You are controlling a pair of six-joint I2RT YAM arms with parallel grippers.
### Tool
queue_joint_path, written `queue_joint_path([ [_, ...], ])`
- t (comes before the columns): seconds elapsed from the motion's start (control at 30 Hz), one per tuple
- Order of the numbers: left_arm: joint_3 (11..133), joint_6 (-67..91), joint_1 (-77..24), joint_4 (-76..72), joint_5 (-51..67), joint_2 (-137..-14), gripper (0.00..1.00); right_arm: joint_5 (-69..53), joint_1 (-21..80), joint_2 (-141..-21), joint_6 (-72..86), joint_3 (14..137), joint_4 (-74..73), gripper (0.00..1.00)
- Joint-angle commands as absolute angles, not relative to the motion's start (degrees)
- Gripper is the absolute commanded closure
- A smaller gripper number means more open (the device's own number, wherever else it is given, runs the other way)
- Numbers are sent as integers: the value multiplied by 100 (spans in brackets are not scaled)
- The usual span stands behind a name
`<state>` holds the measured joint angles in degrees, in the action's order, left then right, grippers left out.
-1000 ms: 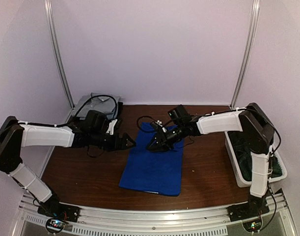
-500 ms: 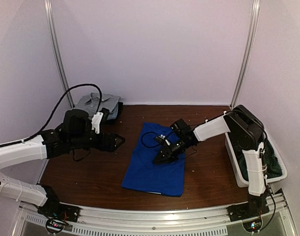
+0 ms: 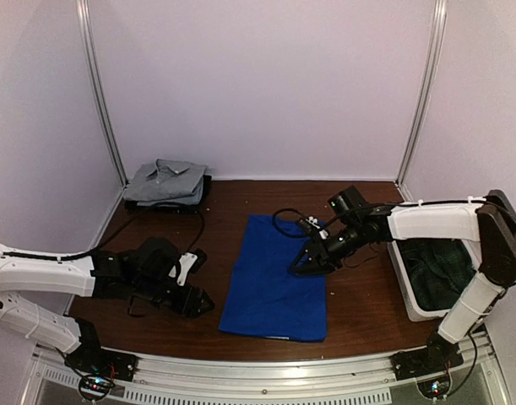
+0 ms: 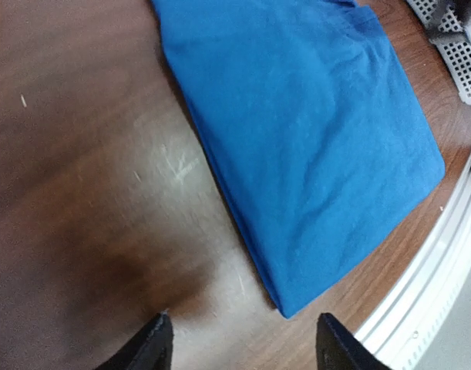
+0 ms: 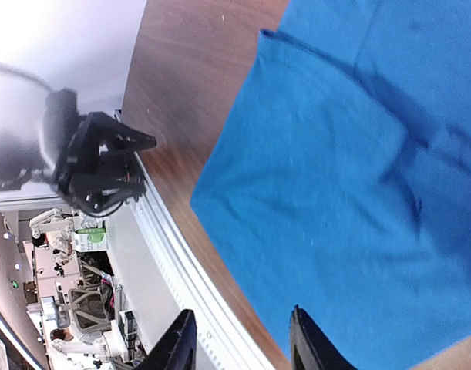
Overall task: Fold and stack the mixed laundry pile
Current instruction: Pick up the 2/3-rectangle-folded T-shirt from the center of the board.
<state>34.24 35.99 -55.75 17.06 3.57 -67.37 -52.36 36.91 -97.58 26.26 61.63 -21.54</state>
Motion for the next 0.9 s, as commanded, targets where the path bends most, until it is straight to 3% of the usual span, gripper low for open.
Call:
queue_joint_path([
  [0.0, 3010, 5011, -5578, 995, 1403, -6843, 40, -4647, 3735, -8476, 4318, 4382, -1820, 58],
  [0.2, 2638, 5935, -5604, 256, 1957, -7094, 41, -4382, 3932, -6693, 5853, 2573, -1166, 54],
  [0.37, 2473, 6282, -5610, -400, 2240, -7471, 41, -4114, 4164, -6090, 6738, 1745, -530, 50],
  [0.7, 2264, 6653, -5640, -806, 2259, -7738, 44, -3623, 5115, -7141, 7764, 1237, 1483, 51],
  [0.87, 2290, 6601, -5643, -948, 2318, -8032, 47, -3418, 5290, -7522, 7942, 1265, 1749, 60],
])
